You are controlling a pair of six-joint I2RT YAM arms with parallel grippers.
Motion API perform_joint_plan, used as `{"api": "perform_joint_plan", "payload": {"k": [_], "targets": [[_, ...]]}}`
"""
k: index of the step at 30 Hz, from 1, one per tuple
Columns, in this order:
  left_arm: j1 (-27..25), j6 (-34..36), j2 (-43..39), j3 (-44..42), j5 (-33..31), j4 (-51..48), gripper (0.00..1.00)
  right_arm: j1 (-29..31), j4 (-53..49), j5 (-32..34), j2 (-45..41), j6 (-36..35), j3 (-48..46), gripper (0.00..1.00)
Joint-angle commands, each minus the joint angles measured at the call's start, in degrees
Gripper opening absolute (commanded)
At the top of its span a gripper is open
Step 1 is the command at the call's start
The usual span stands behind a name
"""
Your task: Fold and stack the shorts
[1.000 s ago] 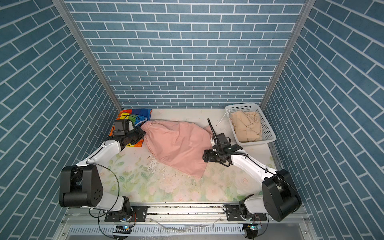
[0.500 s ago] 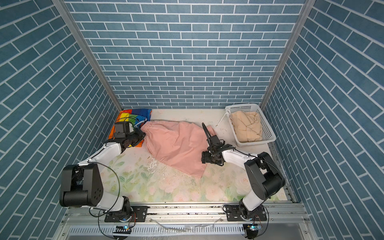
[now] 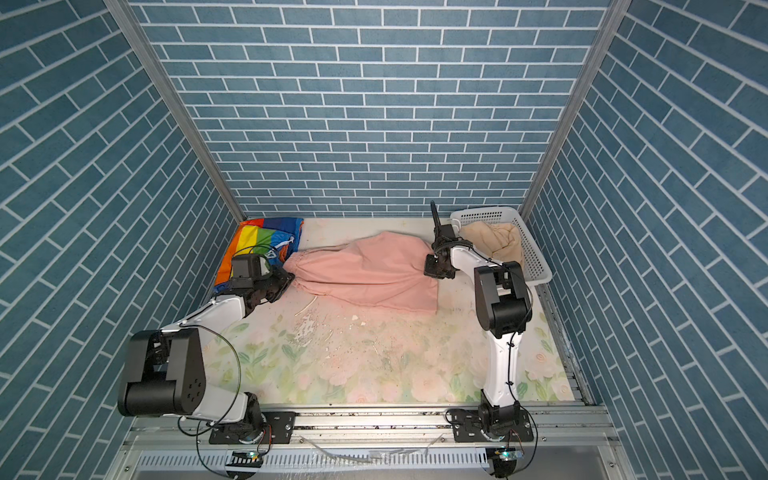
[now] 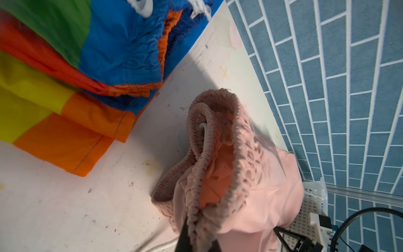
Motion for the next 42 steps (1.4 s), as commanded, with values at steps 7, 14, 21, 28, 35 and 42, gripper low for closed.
{"api": "perform_joint_plan", "payload": {"k": [7, 14, 21, 28, 35, 42], "targets": [[-1.14, -7.25, 3.97, -7.23, 1.16, 12.61, 0.00, 3.04, 0.73, -4.05, -18.60, 4.27, -17.76, 0.62], [-2.86, -8.40, 3.11, -8.34, 0.00, 14.47, 0.00, 8.44, 11.53, 0.13, -39.08, 19.11, -42.60, 0.82], [-4.35, -8.70, 2.07, -8.64, -0.85, 14.88, 0.00, 8.54, 25.91, 0.12, -43.93, 31.18, -54.77, 0.78], [-4.47, -8.16, -0.04, -8.80, -0.76, 13.67, 0.00, 8.53, 35.97, 1.49, -39.26, 38.51, -56.08, 0.72], [-4.51, -7.40, -1.66, -8.81, -1.19, 12.40, 0.00, 8.02, 44.00, 3.89, -34.36, 45.02, -58.32, 0.62], [-4.49, -7.28, -1.40, -8.64, -0.89, 12.61, 0.00, 7.91, 48.78, 6.83, -31.49, 47.80, -60.97, 0.50]]}}
